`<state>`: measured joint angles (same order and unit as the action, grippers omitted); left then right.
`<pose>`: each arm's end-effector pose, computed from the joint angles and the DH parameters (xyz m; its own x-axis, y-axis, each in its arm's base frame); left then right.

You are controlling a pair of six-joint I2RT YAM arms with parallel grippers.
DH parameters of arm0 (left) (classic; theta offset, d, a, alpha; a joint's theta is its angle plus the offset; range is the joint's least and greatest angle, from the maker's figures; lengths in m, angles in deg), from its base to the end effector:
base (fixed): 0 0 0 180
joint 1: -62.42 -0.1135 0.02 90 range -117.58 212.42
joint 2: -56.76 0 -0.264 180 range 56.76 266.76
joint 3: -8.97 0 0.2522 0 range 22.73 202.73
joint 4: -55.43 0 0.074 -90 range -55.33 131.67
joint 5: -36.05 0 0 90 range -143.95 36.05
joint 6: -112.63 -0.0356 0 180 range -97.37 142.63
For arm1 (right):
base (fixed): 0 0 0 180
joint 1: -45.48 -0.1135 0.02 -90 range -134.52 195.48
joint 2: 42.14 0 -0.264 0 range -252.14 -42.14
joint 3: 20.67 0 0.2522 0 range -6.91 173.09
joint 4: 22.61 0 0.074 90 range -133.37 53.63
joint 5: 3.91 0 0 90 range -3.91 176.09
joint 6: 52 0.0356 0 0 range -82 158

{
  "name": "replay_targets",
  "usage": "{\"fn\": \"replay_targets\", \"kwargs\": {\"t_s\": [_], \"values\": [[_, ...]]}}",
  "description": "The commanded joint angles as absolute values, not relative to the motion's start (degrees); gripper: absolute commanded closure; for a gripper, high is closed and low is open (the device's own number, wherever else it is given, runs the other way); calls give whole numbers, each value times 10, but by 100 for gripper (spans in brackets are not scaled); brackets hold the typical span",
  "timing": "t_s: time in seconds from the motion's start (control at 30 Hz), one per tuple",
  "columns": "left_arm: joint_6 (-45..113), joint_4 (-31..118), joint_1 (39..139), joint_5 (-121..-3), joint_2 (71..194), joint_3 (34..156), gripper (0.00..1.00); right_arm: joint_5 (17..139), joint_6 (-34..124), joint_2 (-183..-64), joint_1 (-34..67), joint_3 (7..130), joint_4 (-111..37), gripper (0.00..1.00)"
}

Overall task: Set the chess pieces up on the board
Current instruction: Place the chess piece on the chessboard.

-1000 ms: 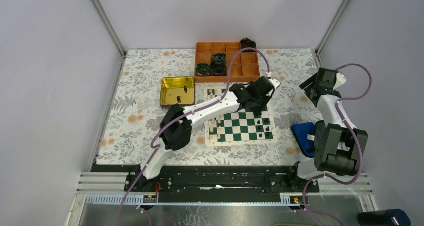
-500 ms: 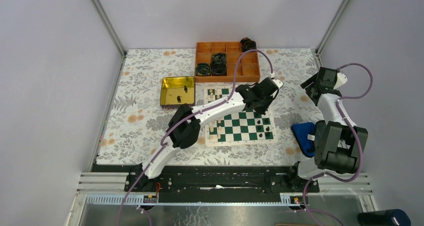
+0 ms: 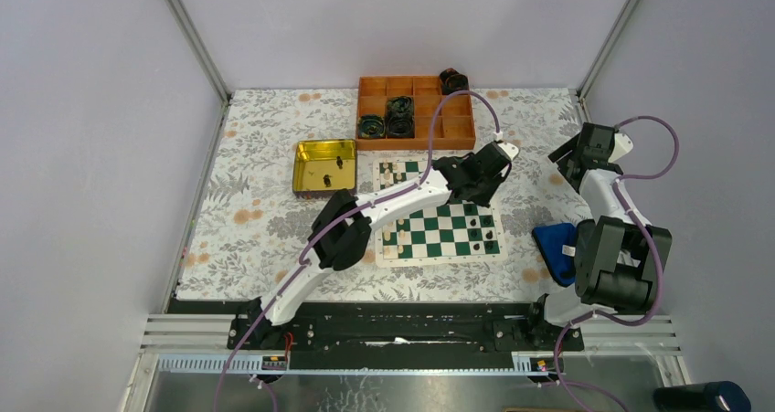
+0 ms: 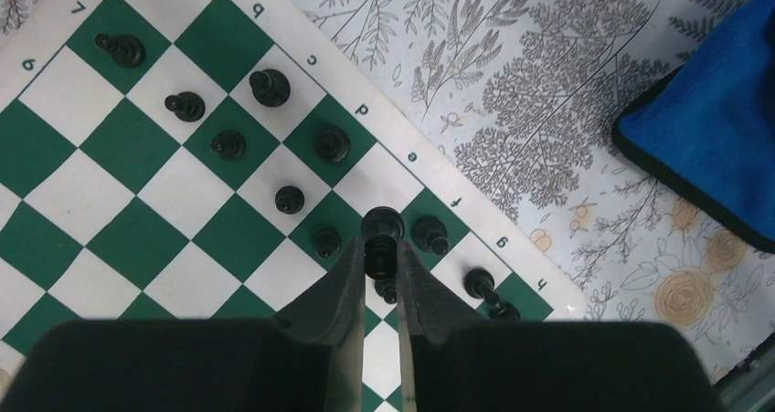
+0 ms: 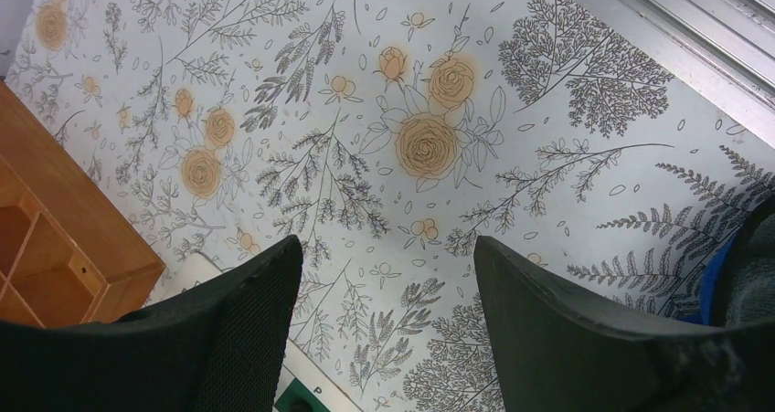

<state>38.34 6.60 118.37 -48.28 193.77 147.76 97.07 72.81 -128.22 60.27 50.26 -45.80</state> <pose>0.3051 -0.4452 0.2213 -0.6076 0.4178 -0.6755 0.6464 0.7543 -0.1149 0.3181 -0.0910 0.2434 -0.2669 0.6501 -0.7114 0.6667 0.6576 0.3507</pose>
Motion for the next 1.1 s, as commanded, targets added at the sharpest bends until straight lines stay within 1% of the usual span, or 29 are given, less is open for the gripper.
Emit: {"fn": "replay_targets", "kwargs": {"t_s": [0.0,0.93,1.03,1.07], "values": [[392,119,1186,-470,1948,1488,93,981,725,-1287,606,529,-433,24],[402,138,1177,-474,1999,1504,89,964,729,-1319,606,542,-413,24],[403,139,1175,-476,2001,1504,88,963,729,-1323,606,542,-413,24],[404,139,1175,-478,2001,1504,87,963,729,-1324,606,542,-412,24]]}}
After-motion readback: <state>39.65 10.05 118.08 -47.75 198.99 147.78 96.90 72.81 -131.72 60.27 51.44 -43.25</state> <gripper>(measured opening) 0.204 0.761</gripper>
